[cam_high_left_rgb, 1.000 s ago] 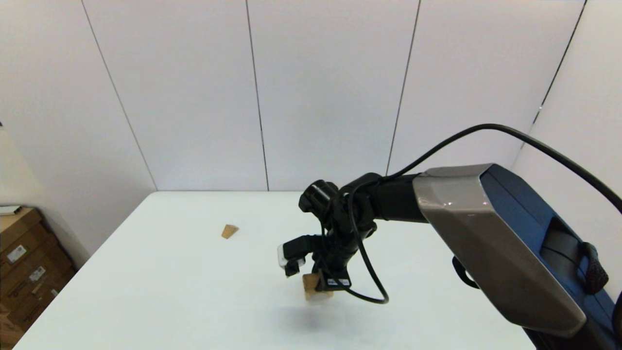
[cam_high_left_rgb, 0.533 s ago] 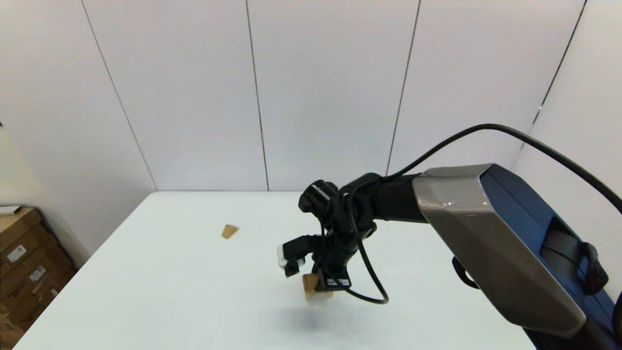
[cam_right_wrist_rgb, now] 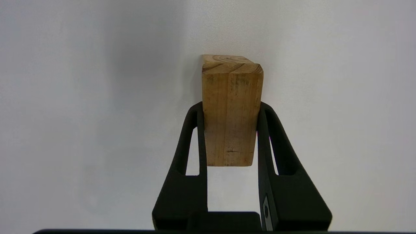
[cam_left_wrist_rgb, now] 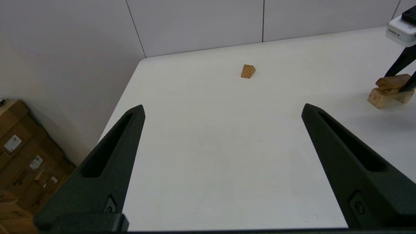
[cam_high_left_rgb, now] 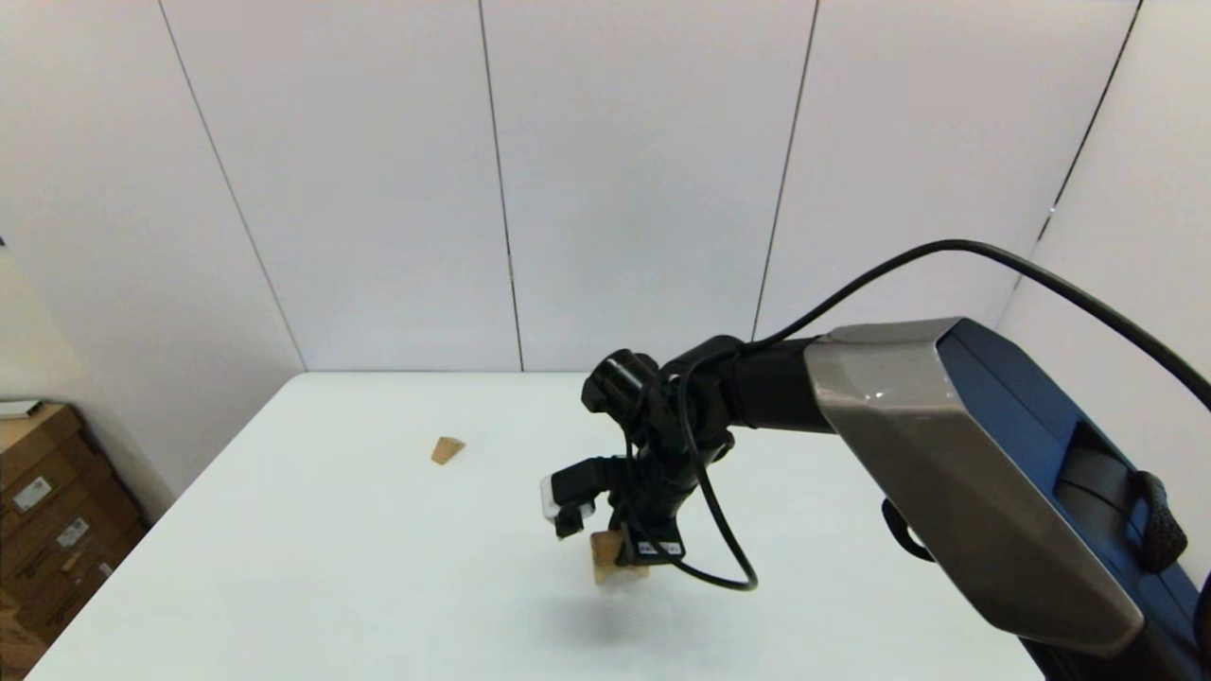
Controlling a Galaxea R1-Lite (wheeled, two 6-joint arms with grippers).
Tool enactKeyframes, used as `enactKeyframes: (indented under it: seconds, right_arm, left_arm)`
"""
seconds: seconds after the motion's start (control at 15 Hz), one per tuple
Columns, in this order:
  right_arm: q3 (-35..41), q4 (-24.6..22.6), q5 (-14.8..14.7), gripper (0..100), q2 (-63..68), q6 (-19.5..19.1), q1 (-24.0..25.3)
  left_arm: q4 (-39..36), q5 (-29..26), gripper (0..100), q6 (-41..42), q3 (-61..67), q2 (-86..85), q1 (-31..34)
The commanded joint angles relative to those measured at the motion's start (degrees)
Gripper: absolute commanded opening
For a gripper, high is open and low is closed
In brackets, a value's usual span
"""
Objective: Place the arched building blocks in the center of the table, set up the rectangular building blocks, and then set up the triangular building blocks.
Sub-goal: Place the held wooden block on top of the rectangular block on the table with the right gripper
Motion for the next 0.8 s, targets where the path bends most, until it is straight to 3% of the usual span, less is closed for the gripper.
enactKeyframes:
  seconds: [0.07,0.8]
  right_arm:
    - [0.01,0.2,0.05,0,-0.55,-0.27,0.03]
    - [0.01,0.03,0.05,0,-0.03,-0.36,-0.06]
  left_arm:
    - [-0.01,0.0,100,0.03,0.09,0.07,-0.01]
    - [-0.01,0.0,100,0.03,0.0,0.07,-0.01]
